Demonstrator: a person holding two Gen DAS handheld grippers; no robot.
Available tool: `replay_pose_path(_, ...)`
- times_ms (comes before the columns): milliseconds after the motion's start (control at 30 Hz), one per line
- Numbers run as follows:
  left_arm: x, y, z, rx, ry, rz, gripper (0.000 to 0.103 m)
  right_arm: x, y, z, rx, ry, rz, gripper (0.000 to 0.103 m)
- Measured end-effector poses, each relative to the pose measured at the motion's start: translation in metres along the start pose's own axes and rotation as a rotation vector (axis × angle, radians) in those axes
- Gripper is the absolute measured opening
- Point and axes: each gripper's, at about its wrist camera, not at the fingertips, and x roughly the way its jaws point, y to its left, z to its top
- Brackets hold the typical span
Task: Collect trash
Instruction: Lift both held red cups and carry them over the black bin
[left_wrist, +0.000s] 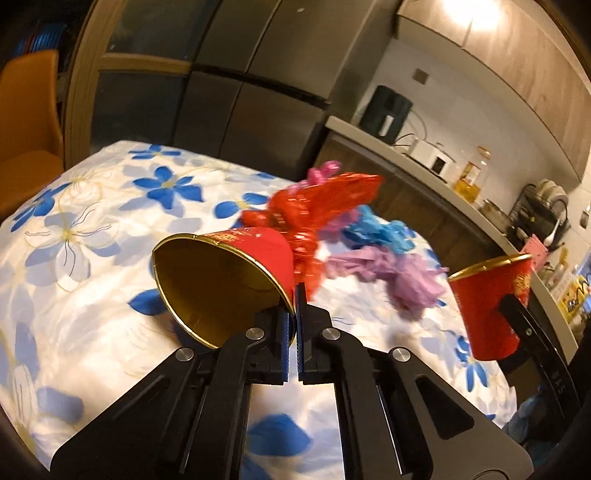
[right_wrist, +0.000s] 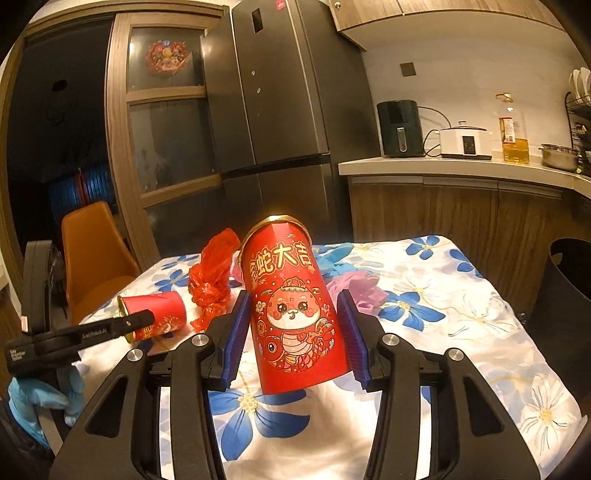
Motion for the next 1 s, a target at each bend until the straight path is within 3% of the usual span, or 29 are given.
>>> replay_pose_path(300,-0.034,-0.072,-0.003,0.119,-0.072,-0.085,0.002,-0.041,-0.020,0.006,0.038,-0.066,-0.046,0.047)
replay_pose_path(500,-0.032,-0.128,-0.009,0.195,-0.071,-0.146,0.002,-0.072,-0.044,0.010,0.064,-0.109,-0.108,0.047)
replay_pose_path(1000,-0.013,-0.279,-0.022,0.368,-0.075,-0.367,0.002,-0.146,-0.139,0.029,0.133,-0.257,-0.370,0.047)
